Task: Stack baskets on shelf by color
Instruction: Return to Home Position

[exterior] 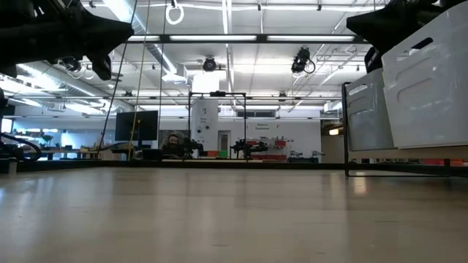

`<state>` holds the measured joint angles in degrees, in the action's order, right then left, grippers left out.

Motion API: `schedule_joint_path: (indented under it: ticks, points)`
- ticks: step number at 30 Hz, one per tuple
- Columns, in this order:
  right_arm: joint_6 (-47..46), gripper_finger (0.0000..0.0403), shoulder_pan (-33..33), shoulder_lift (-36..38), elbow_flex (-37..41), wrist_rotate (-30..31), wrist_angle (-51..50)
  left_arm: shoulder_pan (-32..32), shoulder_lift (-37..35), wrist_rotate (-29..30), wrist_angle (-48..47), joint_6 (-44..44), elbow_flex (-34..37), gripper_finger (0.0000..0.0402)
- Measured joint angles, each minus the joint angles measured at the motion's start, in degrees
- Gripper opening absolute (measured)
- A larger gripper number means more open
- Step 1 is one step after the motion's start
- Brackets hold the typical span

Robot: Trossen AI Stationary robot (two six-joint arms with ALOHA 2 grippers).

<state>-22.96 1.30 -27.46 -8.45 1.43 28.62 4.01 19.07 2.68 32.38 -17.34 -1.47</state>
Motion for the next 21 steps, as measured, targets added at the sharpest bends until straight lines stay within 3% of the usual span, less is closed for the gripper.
schedule_joint_path:
  ticks: [21]
  points:
    - [0.0,0.0023,0.0,0.0,0.0,0.0,0.0,0.0,0.0,0.0,0.0,0.0,0.0,0.0046]
